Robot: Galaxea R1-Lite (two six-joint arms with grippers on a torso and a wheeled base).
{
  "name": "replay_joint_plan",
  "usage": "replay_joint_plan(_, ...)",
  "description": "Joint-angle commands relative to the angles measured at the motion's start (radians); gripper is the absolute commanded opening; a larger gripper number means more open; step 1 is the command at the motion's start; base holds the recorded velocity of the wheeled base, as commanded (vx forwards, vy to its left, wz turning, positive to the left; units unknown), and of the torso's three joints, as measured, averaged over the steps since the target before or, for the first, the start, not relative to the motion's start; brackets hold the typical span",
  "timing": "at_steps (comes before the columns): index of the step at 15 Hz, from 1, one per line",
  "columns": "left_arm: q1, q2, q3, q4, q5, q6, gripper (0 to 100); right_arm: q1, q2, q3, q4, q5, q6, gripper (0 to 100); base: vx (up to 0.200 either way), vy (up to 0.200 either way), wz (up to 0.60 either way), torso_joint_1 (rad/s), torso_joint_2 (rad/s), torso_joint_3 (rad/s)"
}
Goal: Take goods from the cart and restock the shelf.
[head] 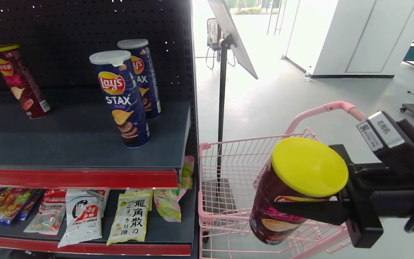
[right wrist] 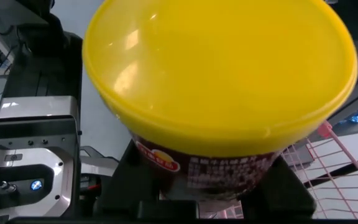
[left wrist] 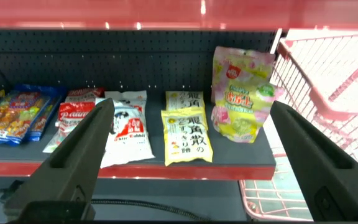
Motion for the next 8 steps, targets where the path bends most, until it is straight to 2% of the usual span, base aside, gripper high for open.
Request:
replay_joint_plan(1,0.000,0.001,0.000,0.001,0.000,0.000,100,0.000,0.000,-0.002,0.000,0.000,-0.001,0,0.000,0.000,0.00,0.242,-0.57,-0.339)
replay_joint_plan(5,0.000,0.001,0.000,0.001,0.000,0.000,100,0.000,-0.004,-0.004,0.000,0.000,-0.001,0,0.000,0.000,0.00,0.250,-0.58,-0.333)
replay_joint_plan(8,0.000,0.001,0.000,0.001,0.001,0.000,100,-0.009,-0.011,0.001,0.000,0.000,-0.001,0,0.000,0.000,0.00,0.188,-0.42,-0.235)
